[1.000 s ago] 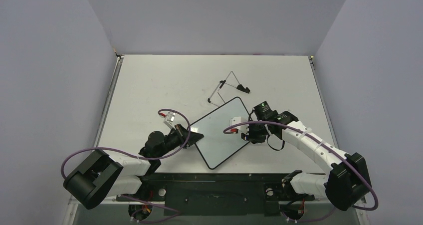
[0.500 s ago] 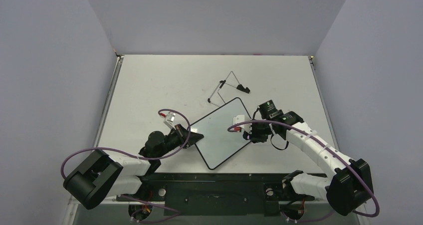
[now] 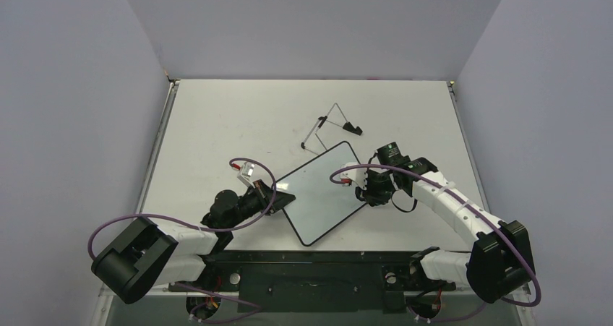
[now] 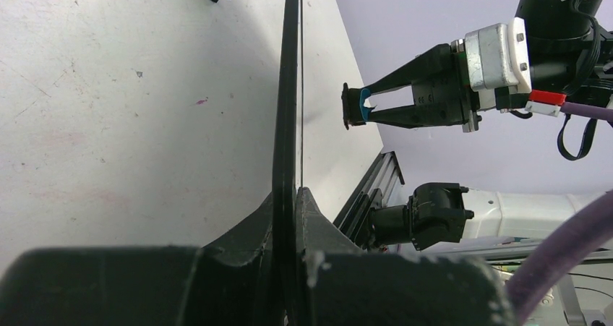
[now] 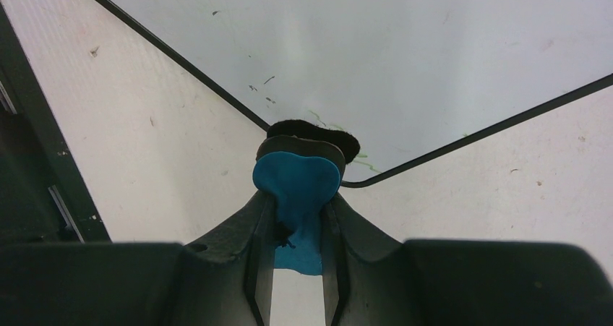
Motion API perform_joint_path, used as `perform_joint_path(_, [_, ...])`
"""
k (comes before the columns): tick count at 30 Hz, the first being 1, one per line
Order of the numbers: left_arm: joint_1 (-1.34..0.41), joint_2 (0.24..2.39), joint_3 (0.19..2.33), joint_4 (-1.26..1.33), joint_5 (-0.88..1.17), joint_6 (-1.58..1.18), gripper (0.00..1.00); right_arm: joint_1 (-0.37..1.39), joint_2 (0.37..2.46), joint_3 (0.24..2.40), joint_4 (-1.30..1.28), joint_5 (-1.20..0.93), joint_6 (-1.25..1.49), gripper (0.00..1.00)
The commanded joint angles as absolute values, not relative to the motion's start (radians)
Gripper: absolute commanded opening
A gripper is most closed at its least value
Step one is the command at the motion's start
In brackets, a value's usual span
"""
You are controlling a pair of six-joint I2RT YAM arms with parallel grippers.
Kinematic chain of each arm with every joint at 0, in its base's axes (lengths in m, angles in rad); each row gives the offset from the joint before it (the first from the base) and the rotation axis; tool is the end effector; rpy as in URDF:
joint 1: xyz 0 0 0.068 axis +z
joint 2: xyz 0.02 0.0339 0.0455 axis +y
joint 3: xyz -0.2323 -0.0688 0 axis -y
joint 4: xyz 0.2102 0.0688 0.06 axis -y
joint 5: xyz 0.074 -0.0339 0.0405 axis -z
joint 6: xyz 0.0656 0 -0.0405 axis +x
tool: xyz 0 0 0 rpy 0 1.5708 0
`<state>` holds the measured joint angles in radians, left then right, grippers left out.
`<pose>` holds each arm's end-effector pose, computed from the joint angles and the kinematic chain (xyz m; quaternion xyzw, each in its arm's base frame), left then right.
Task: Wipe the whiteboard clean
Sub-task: Erase the whiteboard at the center of the board.
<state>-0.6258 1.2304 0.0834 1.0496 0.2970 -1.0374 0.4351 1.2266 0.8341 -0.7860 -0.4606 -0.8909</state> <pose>0.1668 -0.1442 0.1522 -0.0524 0.7374 -0.5649 0.3666 0.1777 0.1148 0.1845 -0.6228 0.7252 0.1752 0.2354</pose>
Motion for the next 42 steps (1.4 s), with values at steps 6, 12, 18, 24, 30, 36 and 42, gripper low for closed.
perform_joint_path(6, [-0.625, 1.194, 0.117, 1.189, 0.319, -1.043, 0.0, 0.433, 1.216, 0.839, -0.753, -0.457, -0.884, 0.0])
perform_joint_path(12, [-0.624, 1.193, 0.118, 1.184, 0.322, -1.04, 0.0, 0.429, 1.22, 0.843, -0.749, -0.44, -0.883, 0.0])
perform_joint_path(18, [-0.624, 1.196, 0.126, 1.175, 0.325, -1.037, 0.0, 0.347, 1.296, 0.906, -0.732, -0.422, -0.797, 0.0])
perform_joint_path(24, [-0.624, 1.196, 0.126, 1.172, 0.324, -1.035, 0.0, 0.346, 1.358, 0.933, -0.673, -0.37, -0.718, 0.0])
perform_joint_path(30, [-0.624, 1.204, 0.129, 1.173, 0.327, -1.035, 0.0, 0.469, 1.419, 0.897, -0.647, -0.27, -0.719, 0.0])
perform_joint_path(36, [-0.623, 1.193, 0.125, 1.164, 0.324, -1.028, 0.0, 0.567, 1.441, 0.832, -0.691, -0.192, -0.781, 0.0])
perform_joint_path(42, [-0.618, 1.194, 0.128, 1.158, 0.328, -1.022, 0.0, 0.555, 1.421, 0.786, -0.631, -0.058, -0.754, 0.0])
